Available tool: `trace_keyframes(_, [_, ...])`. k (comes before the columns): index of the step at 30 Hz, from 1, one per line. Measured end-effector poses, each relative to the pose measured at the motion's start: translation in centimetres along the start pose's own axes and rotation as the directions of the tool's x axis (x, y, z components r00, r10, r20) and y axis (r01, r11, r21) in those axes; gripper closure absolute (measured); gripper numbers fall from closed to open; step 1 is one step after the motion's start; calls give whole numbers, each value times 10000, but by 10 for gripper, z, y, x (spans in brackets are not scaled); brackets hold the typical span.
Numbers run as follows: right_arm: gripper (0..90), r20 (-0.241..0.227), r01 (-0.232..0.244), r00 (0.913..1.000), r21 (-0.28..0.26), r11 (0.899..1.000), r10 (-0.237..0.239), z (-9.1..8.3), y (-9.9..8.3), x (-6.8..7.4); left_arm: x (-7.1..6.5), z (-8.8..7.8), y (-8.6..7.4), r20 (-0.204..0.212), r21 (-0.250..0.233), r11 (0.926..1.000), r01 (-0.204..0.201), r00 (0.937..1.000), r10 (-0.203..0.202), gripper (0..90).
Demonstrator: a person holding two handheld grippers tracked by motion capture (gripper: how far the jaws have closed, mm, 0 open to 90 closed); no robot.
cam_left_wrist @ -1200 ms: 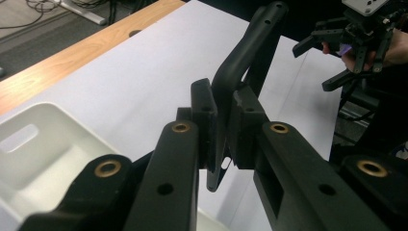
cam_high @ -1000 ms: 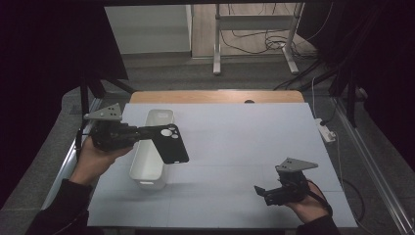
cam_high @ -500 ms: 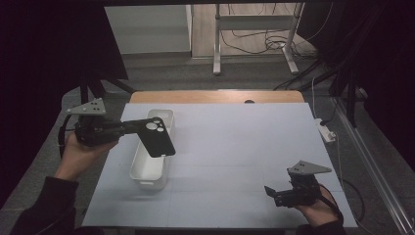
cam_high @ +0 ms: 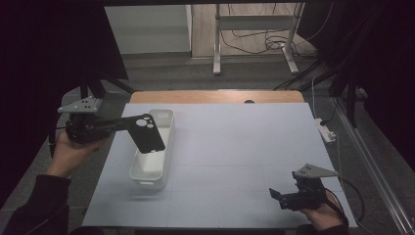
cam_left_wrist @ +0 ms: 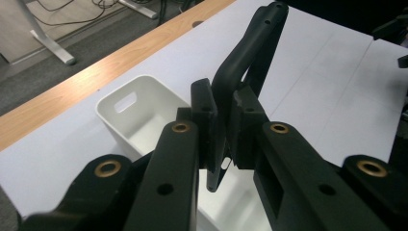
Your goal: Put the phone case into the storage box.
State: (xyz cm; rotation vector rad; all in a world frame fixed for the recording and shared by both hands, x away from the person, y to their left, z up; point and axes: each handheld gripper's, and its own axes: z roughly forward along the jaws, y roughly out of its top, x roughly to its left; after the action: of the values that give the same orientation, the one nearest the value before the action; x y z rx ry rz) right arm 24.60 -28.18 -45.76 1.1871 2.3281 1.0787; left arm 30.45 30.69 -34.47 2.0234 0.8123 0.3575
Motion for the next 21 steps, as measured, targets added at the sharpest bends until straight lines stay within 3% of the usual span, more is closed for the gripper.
trace_keyframes(10, [0,103,-90,9999,-62,9999,90,-2,-1,0,11,-2,-2,-320,109,9999,-13,9995,16,820])
trace_keyframes(21, [0,79,12,10000,69,10000,-13,-2,-1,0,19,8,-2,-459,10,10000,-23,9989,24,820])
